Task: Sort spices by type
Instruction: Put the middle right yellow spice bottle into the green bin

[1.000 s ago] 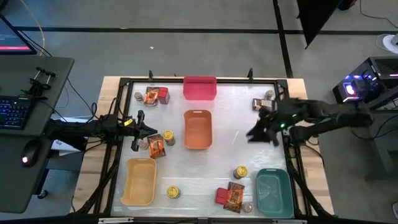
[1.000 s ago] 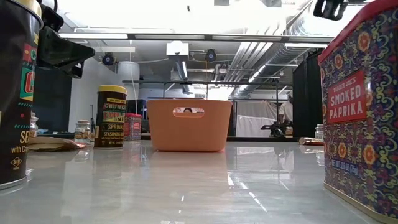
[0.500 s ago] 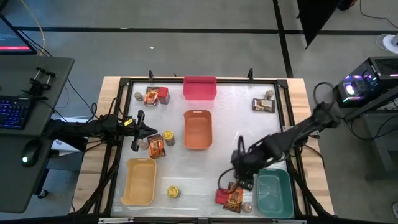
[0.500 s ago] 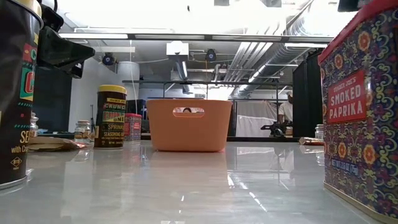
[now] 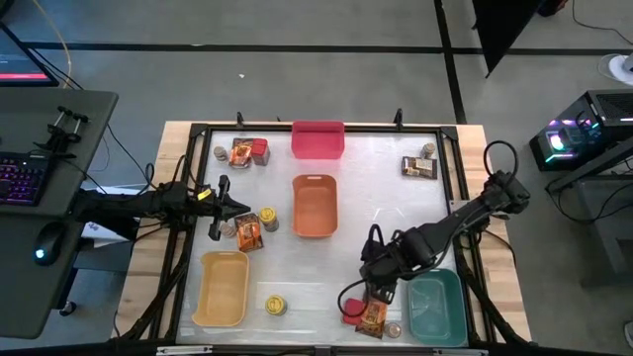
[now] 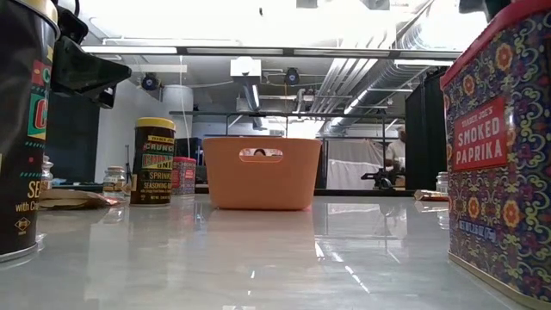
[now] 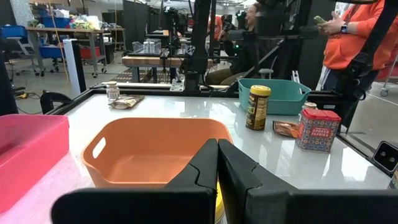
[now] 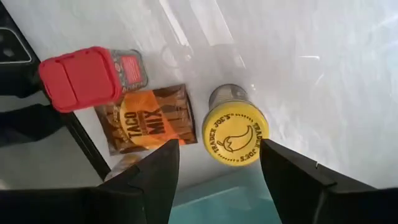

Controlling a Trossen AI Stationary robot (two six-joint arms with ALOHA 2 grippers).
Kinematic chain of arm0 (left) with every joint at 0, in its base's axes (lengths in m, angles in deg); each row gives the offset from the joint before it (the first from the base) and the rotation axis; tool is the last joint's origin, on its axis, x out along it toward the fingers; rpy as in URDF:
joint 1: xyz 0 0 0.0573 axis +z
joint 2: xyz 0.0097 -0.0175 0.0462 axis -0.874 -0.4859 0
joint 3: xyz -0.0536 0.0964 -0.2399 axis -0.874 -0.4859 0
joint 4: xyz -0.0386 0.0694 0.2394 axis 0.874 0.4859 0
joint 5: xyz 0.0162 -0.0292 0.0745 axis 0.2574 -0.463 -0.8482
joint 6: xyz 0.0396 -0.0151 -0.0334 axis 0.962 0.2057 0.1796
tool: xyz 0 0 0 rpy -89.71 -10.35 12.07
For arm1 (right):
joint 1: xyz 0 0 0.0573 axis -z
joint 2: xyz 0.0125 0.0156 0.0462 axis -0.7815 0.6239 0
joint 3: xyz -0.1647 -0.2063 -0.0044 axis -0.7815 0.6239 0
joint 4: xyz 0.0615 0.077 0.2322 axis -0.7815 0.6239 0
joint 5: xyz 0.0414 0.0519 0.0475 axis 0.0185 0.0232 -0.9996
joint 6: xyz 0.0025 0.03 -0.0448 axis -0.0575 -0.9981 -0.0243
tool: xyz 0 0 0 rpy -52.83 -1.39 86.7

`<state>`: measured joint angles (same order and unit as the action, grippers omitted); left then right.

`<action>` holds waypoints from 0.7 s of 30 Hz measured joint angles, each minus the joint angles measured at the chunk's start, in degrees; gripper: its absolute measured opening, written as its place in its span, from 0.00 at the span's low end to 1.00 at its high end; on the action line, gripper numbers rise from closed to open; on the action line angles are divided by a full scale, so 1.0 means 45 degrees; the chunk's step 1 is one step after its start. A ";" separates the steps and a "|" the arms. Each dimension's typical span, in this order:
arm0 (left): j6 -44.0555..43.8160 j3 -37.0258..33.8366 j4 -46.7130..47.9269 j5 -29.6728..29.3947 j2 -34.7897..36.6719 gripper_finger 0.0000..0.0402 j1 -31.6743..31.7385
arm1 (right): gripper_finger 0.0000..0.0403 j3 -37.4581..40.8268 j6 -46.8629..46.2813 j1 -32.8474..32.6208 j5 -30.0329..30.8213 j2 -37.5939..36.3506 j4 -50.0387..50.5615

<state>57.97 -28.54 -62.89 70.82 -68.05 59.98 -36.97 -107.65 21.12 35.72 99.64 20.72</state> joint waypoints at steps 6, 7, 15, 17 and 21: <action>-0.0005 0.0000 0.0005 0.0000 0.0000 0.00 -0.0003 | 0.54 0.0000 0.0644 0.0255 0.0744 -0.0005 -0.0374; -0.0005 0.0000 0.0005 -0.0001 0.0001 0.00 -0.0005 | 0.54 0.0000 0.0649 0.0344 0.0620 -0.0005 -0.0321; -0.0005 0.0000 0.0000 0.0000 0.0000 0.00 -0.0003 | 0.66 0.0015 0.1267 0.0521 0.0267 -0.0005 0.0422; -0.0005 0.0000 0.0005 -0.0005 0.0000 0.00 0.0000 | 0.70 0.0015 0.1017 0.0370 0.0712 -0.0005 0.0402; -0.0002 0.0000 0.0003 0.0000 0.0002 0.00 -0.0002 | 0.73 0.0015 -0.0728 0.0128 0.0409 -0.0005 0.0447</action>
<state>57.96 -28.54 -62.87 70.82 -68.04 59.97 -36.91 -110.92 21.69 37.56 99.62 22.73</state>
